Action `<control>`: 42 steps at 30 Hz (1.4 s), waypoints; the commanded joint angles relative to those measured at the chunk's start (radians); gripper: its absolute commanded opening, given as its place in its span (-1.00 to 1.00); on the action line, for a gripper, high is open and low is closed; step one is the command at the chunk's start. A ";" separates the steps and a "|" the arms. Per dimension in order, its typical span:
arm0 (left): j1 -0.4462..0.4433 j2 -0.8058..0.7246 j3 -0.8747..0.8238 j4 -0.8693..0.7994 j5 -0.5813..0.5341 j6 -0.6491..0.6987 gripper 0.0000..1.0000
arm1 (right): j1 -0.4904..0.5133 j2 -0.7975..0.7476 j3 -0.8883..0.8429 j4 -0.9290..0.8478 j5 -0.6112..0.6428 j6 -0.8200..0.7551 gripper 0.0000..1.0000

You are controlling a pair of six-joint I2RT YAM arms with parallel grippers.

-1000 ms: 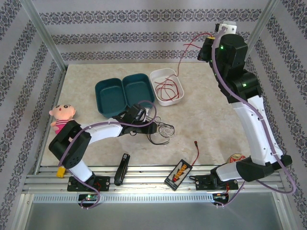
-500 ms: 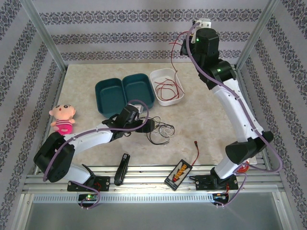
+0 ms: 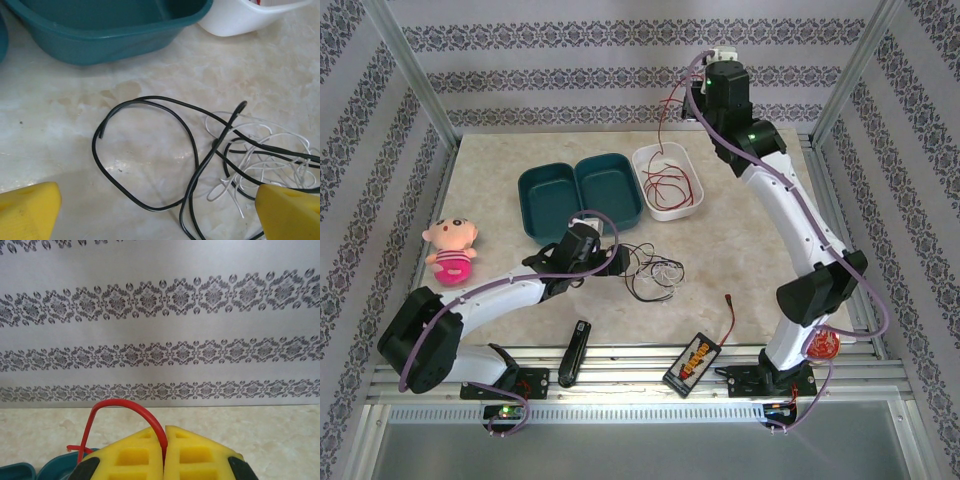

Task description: Untangle the cables

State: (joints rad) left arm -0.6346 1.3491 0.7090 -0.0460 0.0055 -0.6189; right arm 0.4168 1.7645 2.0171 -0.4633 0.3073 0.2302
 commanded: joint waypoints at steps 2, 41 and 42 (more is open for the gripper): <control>0.019 -0.015 -0.020 -0.019 -0.029 -0.025 0.99 | -0.002 0.053 0.026 -0.031 -0.033 0.043 -1.00; 0.073 0.120 0.006 0.025 0.089 -0.047 0.99 | -0.160 0.294 -0.032 -0.432 0.102 0.164 -1.00; 0.073 0.124 0.009 0.023 0.090 -0.044 0.99 | -0.162 0.293 -0.036 -0.421 0.095 0.164 -1.00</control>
State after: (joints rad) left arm -0.5793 1.4567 0.6979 -0.0380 0.0799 -0.6605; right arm 0.2630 2.0583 1.9808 -0.8665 0.3698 0.3717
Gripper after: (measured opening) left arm 0.994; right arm 0.041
